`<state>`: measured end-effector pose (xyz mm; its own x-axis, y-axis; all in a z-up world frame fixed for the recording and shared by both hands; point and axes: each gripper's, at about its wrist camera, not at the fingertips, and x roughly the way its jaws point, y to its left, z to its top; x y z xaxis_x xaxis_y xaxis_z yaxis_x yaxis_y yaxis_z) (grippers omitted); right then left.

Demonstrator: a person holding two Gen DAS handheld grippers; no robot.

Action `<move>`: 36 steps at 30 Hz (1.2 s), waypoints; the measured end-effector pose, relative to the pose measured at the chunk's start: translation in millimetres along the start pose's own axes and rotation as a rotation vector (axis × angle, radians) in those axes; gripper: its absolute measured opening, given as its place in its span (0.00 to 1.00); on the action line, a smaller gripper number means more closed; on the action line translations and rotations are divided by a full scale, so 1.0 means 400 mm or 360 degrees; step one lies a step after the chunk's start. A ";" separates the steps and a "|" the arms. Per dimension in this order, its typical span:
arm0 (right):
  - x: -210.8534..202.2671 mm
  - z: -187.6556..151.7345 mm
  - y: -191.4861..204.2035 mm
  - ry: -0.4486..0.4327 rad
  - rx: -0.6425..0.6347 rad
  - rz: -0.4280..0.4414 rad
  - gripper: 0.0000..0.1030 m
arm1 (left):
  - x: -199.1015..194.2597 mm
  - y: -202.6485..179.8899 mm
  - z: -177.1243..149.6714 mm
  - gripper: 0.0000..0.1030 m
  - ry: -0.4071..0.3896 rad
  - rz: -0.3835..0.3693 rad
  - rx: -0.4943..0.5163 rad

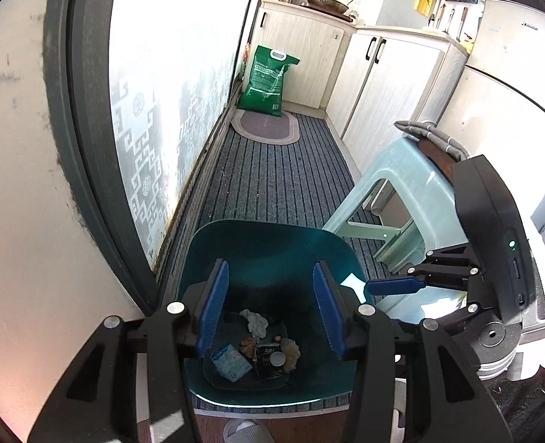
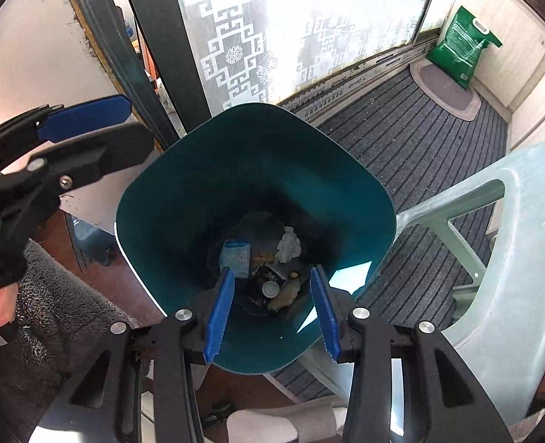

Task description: Collect trash

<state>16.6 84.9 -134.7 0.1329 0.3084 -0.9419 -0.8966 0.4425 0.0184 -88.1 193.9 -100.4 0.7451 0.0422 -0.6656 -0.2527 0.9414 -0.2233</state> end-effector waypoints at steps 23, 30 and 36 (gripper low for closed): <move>-0.397 -0.206 -0.078 -0.0740 0.0225 -0.0149 0.42 | -0.189 -0.167 -0.039 0.63 -0.0280 0.0023 0.0277; -0.456 -0.322 -0.102 -0.0825 0.0321 -0.0219 0.42 | -0.228 -0.207 -0.080 0.72 -0.0334 -0.0016 0.0312; -0.526 -0.418 -0.101 -0.0909 0.0394 -0.0315 0.66 | -0.263 -0.220 -0.092 0.88 -0.0433 0.0012 0.0296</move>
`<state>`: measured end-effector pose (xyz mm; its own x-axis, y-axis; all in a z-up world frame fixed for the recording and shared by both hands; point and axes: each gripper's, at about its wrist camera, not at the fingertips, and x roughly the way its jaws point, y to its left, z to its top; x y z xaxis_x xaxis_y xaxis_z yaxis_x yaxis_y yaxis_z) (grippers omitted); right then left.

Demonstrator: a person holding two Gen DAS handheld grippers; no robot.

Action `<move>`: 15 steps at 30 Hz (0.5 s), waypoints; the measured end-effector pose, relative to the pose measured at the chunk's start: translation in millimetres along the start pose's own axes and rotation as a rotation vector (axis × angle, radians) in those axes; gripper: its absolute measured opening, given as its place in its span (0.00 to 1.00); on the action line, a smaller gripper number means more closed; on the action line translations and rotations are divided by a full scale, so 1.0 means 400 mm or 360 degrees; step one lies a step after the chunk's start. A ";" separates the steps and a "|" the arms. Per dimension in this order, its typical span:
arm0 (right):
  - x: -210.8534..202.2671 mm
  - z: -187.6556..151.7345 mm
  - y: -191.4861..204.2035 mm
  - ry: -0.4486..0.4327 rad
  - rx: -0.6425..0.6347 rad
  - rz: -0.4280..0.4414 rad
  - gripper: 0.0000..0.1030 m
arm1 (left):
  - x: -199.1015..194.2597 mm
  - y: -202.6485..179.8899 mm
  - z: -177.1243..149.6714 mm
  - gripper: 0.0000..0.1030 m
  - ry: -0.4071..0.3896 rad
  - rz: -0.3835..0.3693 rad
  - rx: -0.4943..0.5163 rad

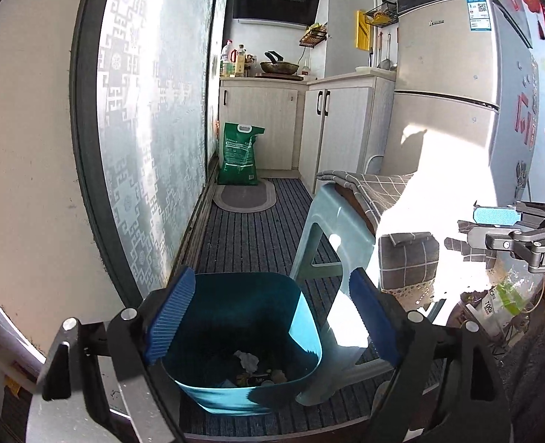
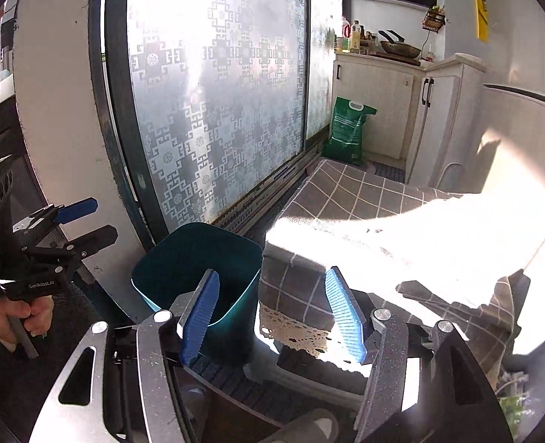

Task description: Collect trash

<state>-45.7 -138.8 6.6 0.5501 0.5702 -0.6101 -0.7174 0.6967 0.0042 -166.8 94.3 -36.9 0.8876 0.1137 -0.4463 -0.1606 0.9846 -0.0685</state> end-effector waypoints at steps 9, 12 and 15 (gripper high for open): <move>-0.109 -0.063 -0.065 -0.0076 0.0099 -0.0159 0.94 | -0.032 -0.006 -0.003 0.97 -0.0029 -0.0031 -0.0026; -0.121 -0.075 -0.073 -0.0059 0.0104 -0.0161 0.97 | -0.027 -0.003 -0.002 0.97 -0.0013 0.0045 -0.0035; -0.143 -0.076 -0.090 -0.0073 0.0132 -0.0193 0.97 | -0.028 0.010 -0.003 0.97 -0.0009 0.0110 -0.0057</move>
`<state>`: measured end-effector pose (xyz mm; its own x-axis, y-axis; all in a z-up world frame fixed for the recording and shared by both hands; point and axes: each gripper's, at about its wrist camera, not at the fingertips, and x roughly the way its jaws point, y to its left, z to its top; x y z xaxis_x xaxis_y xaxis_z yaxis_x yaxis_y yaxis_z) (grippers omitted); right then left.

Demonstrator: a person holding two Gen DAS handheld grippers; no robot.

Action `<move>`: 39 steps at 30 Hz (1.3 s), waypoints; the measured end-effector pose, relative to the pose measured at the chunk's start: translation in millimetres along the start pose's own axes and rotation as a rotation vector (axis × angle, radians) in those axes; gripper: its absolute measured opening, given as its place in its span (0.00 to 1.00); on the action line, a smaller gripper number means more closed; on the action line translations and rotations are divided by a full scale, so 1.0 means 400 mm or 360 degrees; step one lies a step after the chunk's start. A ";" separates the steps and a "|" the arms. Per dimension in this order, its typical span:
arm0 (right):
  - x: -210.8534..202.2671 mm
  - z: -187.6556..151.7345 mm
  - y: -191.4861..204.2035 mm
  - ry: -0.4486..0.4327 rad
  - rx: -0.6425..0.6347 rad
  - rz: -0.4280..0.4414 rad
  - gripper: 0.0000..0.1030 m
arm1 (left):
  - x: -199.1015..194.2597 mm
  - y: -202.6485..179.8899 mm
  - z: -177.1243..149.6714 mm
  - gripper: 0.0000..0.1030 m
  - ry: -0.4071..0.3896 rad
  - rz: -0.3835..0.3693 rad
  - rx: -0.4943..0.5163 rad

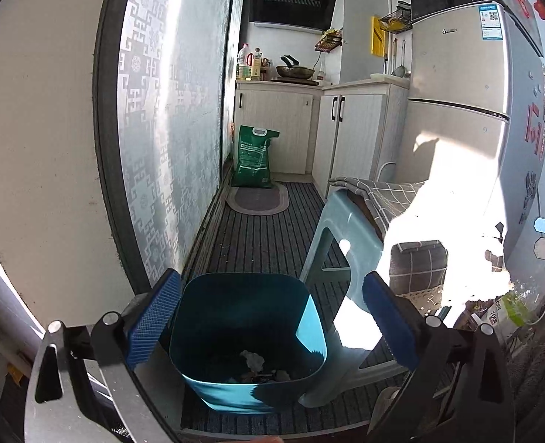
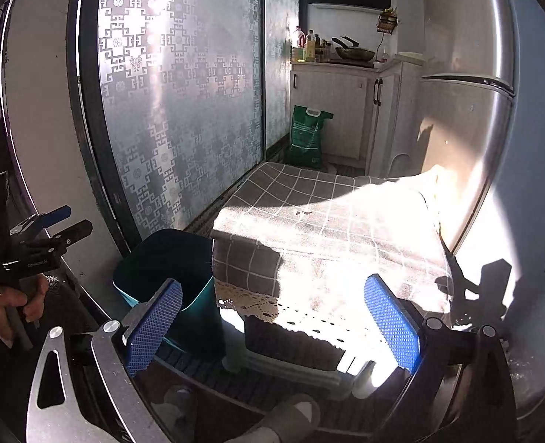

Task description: Collect trash

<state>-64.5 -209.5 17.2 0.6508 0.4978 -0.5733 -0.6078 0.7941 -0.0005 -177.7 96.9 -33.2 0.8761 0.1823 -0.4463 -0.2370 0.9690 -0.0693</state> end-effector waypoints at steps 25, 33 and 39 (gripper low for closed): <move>-0.034 -0.004 -0.029 0.0029 -0.0011 -0.0114 0.97 | 0.001 0.006 -0.005 0.97 0.0020 0.0043 0.0038; -0.033 -0.005 -0.029 0.0036 -0.0009 -0.0120 0.97 | 0.002 0.001 -0.009 0.97 0.0019 0.0016 0.0052; -0.032 -0.003 -0.028 0.0039 -0.0011 -0.0121 0.97 | 0.006 0.002 -0.009 0.97 0.0025 0.0013 0.0050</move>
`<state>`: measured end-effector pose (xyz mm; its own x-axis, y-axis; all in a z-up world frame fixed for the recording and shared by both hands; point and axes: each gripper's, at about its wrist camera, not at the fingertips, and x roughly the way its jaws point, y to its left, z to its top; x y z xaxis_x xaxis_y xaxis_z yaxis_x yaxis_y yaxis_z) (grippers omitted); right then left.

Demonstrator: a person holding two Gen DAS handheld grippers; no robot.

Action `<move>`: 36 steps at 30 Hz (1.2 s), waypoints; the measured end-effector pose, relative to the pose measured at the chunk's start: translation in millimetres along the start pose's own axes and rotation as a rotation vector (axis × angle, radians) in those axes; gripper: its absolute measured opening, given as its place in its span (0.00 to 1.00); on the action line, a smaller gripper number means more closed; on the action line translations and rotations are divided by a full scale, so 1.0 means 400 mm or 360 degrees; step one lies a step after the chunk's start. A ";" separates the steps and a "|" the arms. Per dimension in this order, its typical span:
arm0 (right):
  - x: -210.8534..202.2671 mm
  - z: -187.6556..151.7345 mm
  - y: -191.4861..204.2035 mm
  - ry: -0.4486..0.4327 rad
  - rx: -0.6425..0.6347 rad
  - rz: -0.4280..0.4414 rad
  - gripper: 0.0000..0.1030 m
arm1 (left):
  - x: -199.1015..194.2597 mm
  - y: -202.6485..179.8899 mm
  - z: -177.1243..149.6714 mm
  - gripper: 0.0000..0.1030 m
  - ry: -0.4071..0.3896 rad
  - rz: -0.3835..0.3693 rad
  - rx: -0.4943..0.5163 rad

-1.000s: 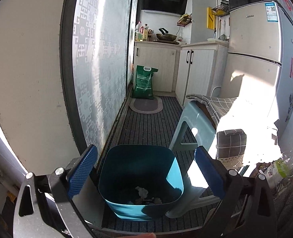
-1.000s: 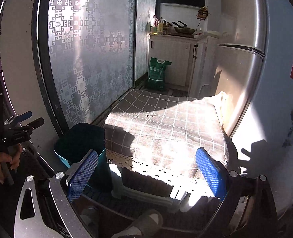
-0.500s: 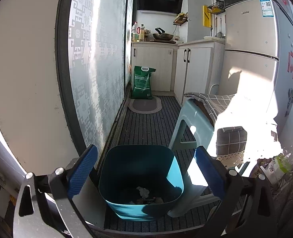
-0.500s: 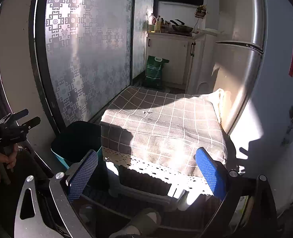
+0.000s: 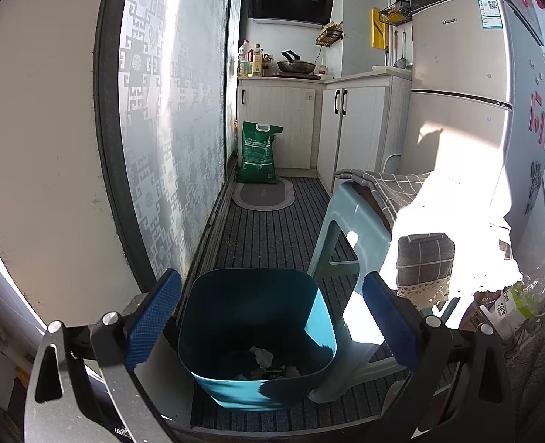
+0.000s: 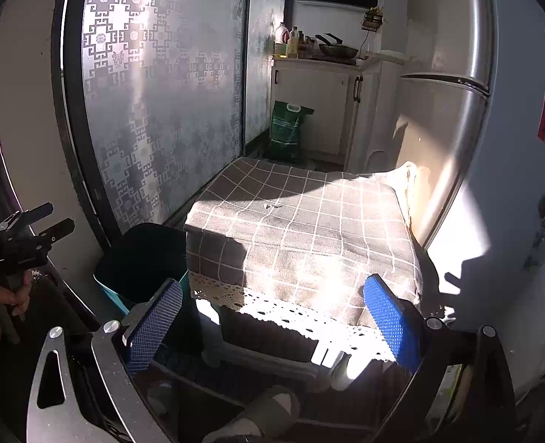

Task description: Collect trash

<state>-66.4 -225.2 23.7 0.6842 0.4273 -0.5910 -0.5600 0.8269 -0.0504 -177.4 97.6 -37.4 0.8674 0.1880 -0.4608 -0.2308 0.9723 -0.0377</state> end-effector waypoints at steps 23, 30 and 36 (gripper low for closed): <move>0.002 -0.001 -0.001 0.0007 -0.0003 -0.0001 0.97 | 0.001 -0.006 -0.005 0.97 0.0005 -0.0007 0.0004; 0.001 0.000 -0.001 0.0007 -0.0002 -0.0002 0.97 | 0.003 -0.005 -0.008 0.97 0.0010 -0.0015 -0.0001; 0.001 0.000 -0.001 0.0008 -0.0004 -0.0002 0.97 | 0.004 0.001 -0.006 0.97 0.0014 -0.0018 -0.0015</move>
<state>-66.0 -225.5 23.5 0.6824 0.4246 -0.5951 -0.5605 0.8264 -0.0530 -177.2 98.1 -40.4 0.8659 0.1759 -0.4684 -0.2253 0.9730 -0.0511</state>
